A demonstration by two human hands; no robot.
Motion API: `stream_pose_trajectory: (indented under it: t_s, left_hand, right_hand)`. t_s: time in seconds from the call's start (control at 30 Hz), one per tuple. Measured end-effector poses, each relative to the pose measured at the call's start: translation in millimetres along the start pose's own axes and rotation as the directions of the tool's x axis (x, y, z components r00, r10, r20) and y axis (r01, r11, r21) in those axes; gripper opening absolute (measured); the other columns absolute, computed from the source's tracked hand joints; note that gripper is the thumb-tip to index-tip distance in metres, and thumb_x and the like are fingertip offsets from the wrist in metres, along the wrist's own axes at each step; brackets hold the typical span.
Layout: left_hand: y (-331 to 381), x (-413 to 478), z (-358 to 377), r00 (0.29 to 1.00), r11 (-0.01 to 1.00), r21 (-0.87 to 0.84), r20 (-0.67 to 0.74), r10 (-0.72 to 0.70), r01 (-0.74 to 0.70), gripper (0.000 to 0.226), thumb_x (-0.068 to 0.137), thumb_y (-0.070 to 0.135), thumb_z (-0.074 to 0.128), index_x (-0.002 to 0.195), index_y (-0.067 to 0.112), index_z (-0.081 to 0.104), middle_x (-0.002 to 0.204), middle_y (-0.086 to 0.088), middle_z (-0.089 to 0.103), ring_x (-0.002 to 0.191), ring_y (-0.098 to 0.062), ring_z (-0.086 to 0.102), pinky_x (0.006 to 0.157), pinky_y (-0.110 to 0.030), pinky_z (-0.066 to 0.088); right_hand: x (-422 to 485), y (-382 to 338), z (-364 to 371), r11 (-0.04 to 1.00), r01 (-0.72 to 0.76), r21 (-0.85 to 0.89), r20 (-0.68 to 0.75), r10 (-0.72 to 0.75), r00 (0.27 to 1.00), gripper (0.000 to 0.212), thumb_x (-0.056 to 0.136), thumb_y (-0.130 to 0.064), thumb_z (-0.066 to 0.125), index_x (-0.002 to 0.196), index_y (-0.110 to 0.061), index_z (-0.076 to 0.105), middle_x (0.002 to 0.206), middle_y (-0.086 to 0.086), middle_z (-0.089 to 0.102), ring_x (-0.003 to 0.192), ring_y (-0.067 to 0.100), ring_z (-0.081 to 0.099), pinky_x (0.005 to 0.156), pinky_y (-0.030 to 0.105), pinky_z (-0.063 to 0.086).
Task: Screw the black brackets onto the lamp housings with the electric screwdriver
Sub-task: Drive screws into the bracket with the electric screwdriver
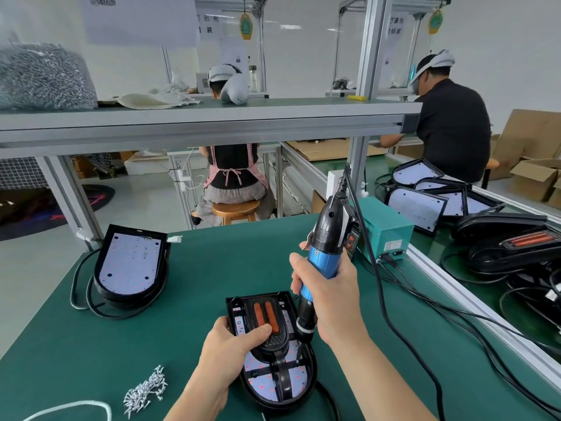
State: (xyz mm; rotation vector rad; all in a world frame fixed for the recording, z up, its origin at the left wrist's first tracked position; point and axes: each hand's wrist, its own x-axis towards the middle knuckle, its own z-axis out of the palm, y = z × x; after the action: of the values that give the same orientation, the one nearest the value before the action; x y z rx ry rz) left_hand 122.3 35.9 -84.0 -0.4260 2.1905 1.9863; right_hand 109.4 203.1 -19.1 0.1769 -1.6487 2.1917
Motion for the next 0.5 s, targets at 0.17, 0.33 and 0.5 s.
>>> stream_pose_trajectory:
  t_s: [0.17, 0.33, 0.5]
  left_hand:
    - [-1.8, 0.3, -1.3, 1.0, 1.0, 0.013, 0.003, 0.014, -0.014, 0.046, 0.068, 0.021, 0.092, 0.104, 0.014, 0.065, 0.088, -0.001, 0.078, 0.081, -0.021, 0.076, 0.08, -0.041, 0.057]
    - [0.7, 2.6, -1.1, 1.0, 0.999, 0.041, -0.023, 0.014, -0.014, 0.049, 0.065, 0.022, 0.094, 0.102, 0.014, 0.065, 0.093, -0.004, 0.077, 0.087, -0.025, 0.073, 0.08, -0.04, 0.054]
    - [4.5, 2.7, 1.3, 0.999, 0.997, 0.075, -0.034, 0.025, -0.023, 0.053, 0.06, 0.028, 0.096, 0.101, 0.012, 0.065, 0.095, -0.005, 0.074, 0.089, -0.023, 0.069, 0.076, -0.036, 0.05]
  right_hand:
    - [-2.5, 1.3, -1.7, 1.0, 0.022, -0.013, 0.01, -0.022, 1.0, 0.02, 0.073, -0.029, 0.075, 0.09, -0.028, 0.066, 0.06, 0.006, 0.056, 0.053, 0.019, 0.054, 0.058, 0.023, 0.049]
    - [-2.1, 3.3, -4.0, 1.0, 0.026, -0.016, 0.019, -0.026, 0.999, 0.018, 0.071, -0.026, 0.074, 0.073, -0.023, 0.056, 0.056, 0.008, 0.05, 0.049, 0.02, 0.049, 0.056, 0.023, 0.048]
    - [2.7, 5.1, -5.1, 0.999, -0.025, -0.024, 0.055, 0.026, 0.998, 0.018, 0.069, -0.026, 0.074, 0.071, -0.026, 0.057, 0.053, 0.008, 0.05, 0.048, 0.022, 0.047, 0.057, 0.026, 0.047]
